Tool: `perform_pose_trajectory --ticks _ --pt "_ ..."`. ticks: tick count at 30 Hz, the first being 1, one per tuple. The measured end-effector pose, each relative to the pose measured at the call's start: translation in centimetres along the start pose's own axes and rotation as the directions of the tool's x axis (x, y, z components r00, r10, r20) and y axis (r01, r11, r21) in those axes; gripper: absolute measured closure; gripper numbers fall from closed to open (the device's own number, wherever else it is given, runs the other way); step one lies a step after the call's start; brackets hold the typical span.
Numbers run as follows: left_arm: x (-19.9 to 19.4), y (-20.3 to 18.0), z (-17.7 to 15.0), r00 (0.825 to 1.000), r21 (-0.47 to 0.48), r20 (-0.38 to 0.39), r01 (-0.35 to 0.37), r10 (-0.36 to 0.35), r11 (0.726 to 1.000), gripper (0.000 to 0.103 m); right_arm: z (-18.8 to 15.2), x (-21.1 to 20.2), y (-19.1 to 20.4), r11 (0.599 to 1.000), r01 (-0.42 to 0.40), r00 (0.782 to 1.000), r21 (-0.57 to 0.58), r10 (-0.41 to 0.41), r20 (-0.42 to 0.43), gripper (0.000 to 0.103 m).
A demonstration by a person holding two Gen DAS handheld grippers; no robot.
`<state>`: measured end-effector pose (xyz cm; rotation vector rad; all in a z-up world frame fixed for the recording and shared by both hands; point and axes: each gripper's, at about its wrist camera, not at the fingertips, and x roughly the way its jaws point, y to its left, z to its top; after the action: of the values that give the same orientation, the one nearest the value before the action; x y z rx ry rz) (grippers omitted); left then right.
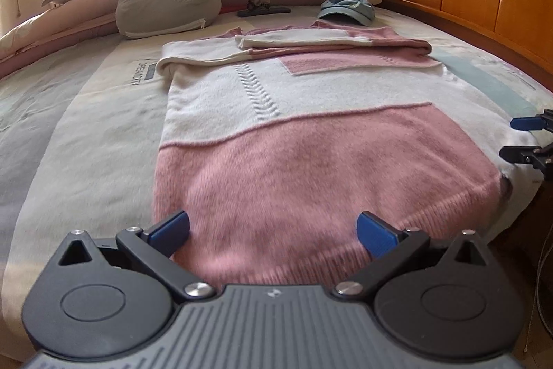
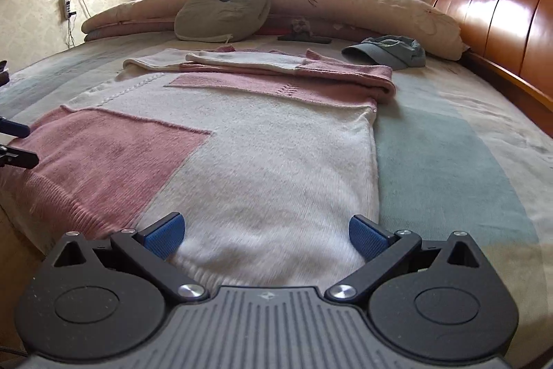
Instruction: Fold clothes
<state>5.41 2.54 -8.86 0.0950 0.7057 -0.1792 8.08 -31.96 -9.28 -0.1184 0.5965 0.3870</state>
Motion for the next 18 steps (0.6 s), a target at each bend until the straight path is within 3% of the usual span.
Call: perform_pose_trajectory --ticks 5,8,12,17,18 --pt "-1.7 -0.8 -0.8 1.000 -0.001 0.004 0.020 -0.020 1.000 0.001 -0.4 -1.6 1.3 1.000 0.011 1.000 0.005 -0.011 0.004 0.000" --pt "-2.2 -1.1 0.0 0.999 -0.009 0.048 0.026 -0.025 1.000 0.001 -0.5 -2.5 2.2 1.000 0.017 1.000 0.008 -0.017 0.009 0.000" --pt "-1.1 -1.7 1.7 0.996 -0.040 0.080 -0.045 0.048 0.998 0.001 2.1 -2.2 4.3 0.999 0.028 0.996 0.020 -0.029 0.080 0.000" --pt "1.2 -2.7 0.6 0.997 -0.051 0.024 -0.070 0.071 0.996 0.000 3.3 1.2 7.1 0.999 0.049 0.996 0.015 -0.050 0.068 0.000" --pt "0.9 -2.7 0.0 0.996 -0.055 0.047 -0.068 0.070 0.996 0.000 2.8 1.8 7.4 0.998 0.055 0.997 0.003 -0.055 0.047 0.000"
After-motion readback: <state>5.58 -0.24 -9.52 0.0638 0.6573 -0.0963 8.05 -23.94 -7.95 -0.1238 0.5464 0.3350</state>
